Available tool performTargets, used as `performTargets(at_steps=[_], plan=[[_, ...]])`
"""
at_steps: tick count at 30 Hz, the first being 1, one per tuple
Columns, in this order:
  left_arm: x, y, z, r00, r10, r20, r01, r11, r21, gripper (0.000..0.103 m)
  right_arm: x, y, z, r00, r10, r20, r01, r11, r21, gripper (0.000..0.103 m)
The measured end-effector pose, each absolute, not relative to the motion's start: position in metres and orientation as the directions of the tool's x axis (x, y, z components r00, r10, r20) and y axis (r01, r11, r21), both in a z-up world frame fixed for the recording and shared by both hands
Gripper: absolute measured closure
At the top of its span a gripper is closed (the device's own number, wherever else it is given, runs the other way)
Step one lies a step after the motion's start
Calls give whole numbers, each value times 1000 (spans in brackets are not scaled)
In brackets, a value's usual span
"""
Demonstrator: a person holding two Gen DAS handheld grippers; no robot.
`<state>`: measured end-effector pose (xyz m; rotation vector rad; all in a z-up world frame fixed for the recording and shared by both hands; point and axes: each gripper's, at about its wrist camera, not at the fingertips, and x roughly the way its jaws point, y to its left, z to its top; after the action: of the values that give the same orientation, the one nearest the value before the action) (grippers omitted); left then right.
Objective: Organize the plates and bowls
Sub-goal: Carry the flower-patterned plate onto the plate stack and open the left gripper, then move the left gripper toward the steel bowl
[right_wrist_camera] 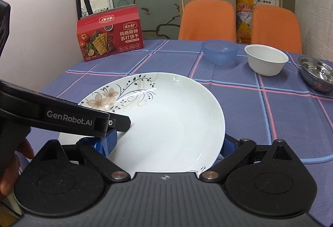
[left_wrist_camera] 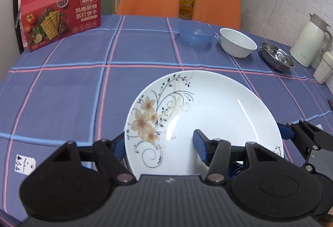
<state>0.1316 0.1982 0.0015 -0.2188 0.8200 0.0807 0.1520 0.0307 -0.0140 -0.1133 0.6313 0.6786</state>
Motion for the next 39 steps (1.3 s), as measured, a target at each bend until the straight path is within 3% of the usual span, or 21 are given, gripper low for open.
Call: performTargets(at_steps=[3,6,10,18,22,30,39], plan=[[128,199,0,693,-17,-721,-142,977,-160,49,152,33,-17,607,540,-583,-614,784,86,16],[130,197,-2,701,-33,-713,-121,979,-165,40,155,33,-23,588,536,-606,-610,786,103,16],[131,197,-6,707,-45,-706,-108,979,-170,39,154,32,-23,594,539,-597,-618,781,90,16],[125,214,5,702,-109,-704,-124,954,-271,33,156,26,-23,601,538,-591,-615,784,88,17],[127,213,8,693,-22,-721,-142,976,-166,33,157,25,-28,592,532,-605,-614,784,89,17],[122,189,29,775,21,-632,-62,997,-44,33,160,17,-27,597,533,-599,-599,793,109,17],[146,149,36,784,-62,-618,14,996,-83,32,175,-31,-21,643,500,-580,-506,846,168,17]])
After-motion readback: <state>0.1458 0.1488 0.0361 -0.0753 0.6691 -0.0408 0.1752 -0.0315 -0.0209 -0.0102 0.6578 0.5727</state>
